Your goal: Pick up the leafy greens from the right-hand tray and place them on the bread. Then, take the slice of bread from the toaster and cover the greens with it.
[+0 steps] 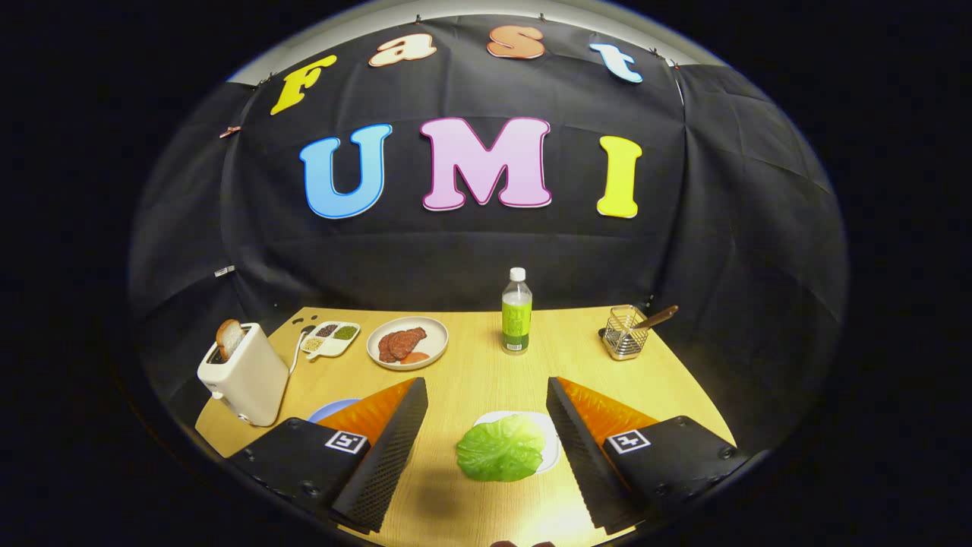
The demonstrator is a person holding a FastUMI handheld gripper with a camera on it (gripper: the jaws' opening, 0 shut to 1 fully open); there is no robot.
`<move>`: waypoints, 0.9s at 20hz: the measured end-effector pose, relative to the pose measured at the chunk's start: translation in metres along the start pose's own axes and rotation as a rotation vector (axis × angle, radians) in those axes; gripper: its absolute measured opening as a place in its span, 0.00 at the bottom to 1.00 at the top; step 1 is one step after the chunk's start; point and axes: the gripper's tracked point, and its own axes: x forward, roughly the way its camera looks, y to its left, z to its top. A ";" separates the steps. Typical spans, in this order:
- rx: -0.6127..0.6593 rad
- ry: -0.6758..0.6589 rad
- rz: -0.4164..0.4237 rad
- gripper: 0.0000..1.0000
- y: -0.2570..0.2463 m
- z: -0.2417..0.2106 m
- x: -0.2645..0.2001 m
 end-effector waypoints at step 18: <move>0.007 0.419 -0.022 1.00 -0.022 -0.173 0.118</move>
